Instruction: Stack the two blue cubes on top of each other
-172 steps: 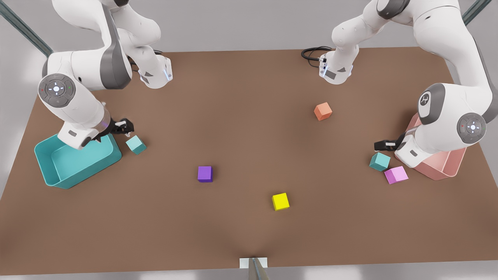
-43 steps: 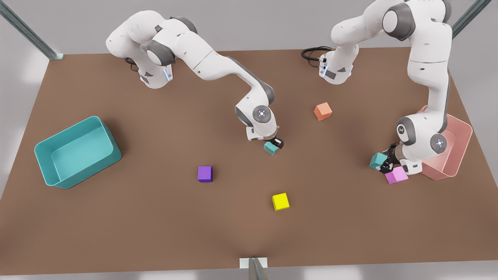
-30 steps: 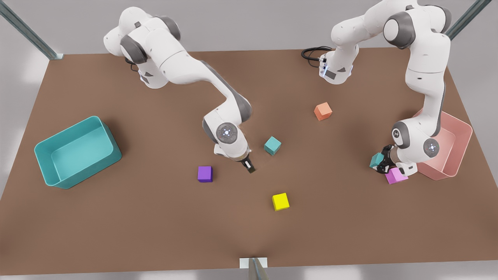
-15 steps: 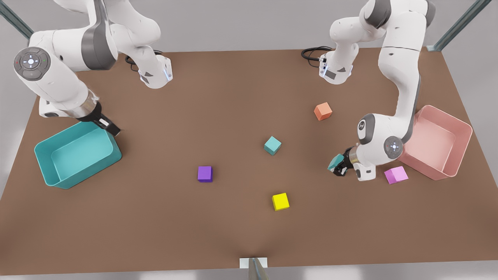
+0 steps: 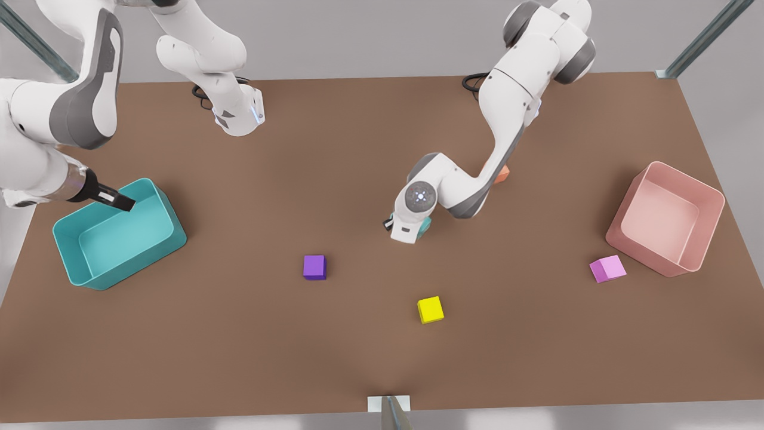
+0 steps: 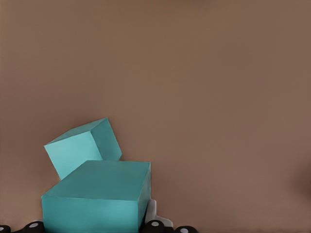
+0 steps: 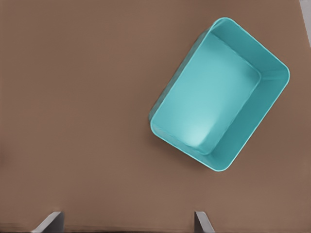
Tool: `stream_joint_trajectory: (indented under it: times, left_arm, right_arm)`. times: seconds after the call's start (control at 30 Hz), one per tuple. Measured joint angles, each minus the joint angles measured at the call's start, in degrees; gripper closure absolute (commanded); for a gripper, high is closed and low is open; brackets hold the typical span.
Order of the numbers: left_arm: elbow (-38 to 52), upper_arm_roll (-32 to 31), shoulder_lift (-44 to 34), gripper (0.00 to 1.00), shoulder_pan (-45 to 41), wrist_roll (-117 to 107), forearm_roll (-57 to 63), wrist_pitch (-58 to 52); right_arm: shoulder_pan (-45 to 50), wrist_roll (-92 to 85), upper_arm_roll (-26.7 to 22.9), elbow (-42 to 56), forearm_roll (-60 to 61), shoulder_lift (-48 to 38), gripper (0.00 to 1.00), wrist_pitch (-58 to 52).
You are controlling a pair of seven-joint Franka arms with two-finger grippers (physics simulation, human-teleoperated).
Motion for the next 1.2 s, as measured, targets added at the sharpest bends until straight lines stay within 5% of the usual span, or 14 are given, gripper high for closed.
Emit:
stream_joint_trajectory:
  times: [0.17, 0.67, 0.73, 0.77, 1.2]
  left_arm:
    - [-6.7, -0.1, -3.3, 0.71, 0.9, -2.6, 0.4, 2.4]
    - [-15.3, -2.2, -6.2, 0.71, 4.8, -7.3, 0.3, 10.5]
    - [-15.8, -2.2, -6.2, 0.65, 5.4, -7.7, 0.2, 10.8]
    - [-16.0, -2.2, -6.2, 0.00, 5.6, -7.8, 0.2, 10.9]
    - [-16.3, -2.2, -5.3, 0.00, 5.7, -7.7, -0.8, 13.4]
  right_arm:
    - [26.0, -4.2, 0.3, 0.1, 0.2, 1.7, 0.00, -0.7]
    - [21.4, -11.7, 0.1, 0.6, 0.3, 1.9, 0.00, -1.0]
    - [21.2, -12.3, 0.1, 0.6, 0.3, 1.9, 0.00, -1.0]
    - [21.1, -12.5, 0.1, 0.6, 0.3, 1.9, 0.00, -1.0]
    - [21.0, -15.1, 0.1, 0.6, 0.3, 1.9, 0.00, -1.0]
